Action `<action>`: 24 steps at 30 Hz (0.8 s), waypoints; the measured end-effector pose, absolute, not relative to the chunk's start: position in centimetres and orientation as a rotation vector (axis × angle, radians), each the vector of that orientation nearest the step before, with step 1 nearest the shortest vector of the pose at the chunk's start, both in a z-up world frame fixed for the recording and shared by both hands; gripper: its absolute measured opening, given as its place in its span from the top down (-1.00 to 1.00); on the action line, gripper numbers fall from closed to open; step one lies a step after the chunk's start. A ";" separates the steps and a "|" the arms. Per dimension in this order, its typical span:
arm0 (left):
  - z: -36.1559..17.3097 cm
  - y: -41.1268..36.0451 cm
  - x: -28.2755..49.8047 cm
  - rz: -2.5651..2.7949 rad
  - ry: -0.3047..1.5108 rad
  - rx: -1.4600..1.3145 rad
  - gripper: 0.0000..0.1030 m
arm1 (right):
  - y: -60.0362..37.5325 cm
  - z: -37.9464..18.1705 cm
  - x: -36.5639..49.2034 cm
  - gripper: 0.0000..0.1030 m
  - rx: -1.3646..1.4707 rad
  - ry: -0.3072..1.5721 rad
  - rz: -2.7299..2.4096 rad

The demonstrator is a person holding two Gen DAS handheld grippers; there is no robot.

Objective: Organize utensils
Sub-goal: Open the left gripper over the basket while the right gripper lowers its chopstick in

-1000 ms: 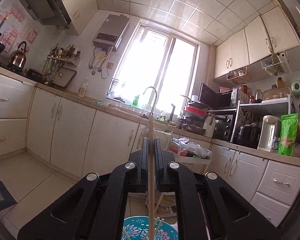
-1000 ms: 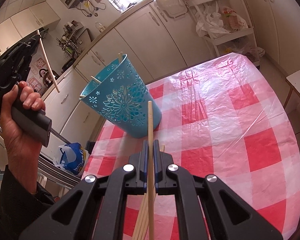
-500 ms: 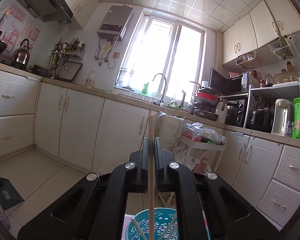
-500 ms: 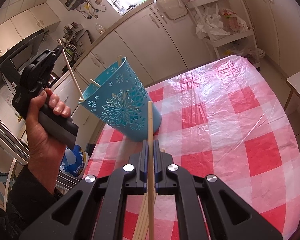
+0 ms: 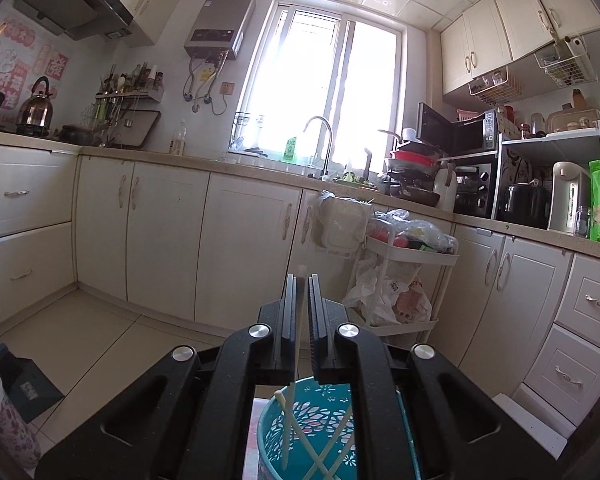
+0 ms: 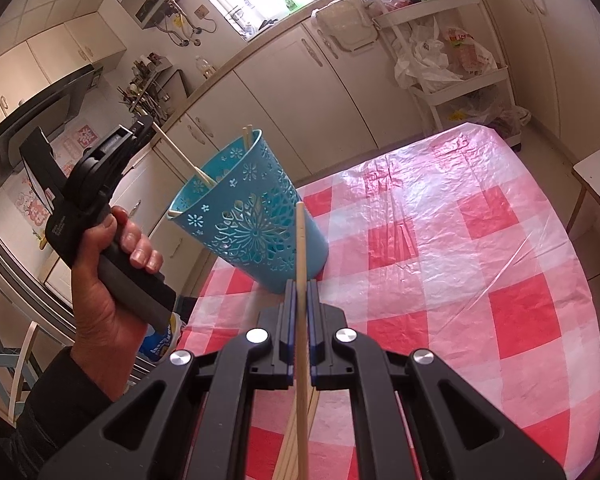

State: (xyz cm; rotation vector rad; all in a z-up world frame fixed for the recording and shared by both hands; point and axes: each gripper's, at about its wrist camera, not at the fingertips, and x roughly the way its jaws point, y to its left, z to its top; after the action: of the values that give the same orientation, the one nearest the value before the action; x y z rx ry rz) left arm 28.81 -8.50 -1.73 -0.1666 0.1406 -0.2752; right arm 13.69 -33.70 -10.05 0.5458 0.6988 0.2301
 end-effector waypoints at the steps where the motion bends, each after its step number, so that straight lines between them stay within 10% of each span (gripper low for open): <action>1: -1.7 -8.5 28.7 -0.278 0.147 -0.162 0.90 | -33.6 -10.0 13.6 0.89 0.545 0.697 0.233; 7: -0.8 -8.2 27.1 -0.283 0.170 -0.149 0.83 | -33.7 -9.3 13.2 0.89 0.548 0.666 0.230; 15: 1.1 -3.1 21.0 -0.183 0.185 -0.294 -0.10 | -33.1 -6.5 12.8 0.89 0.557 0.542 0.246; 24: 0.7 0.3 19.3 -0.155 0.211 -0.392 -0.19 | -30.5 0.0 19.1 0.89 0.532 0.335 0.250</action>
State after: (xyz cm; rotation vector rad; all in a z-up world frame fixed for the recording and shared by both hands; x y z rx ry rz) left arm 19.27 0.25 0.70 -0.3919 0.2115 -0.1550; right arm 19.11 -30.50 -0.02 0.5317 0.3347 0.2497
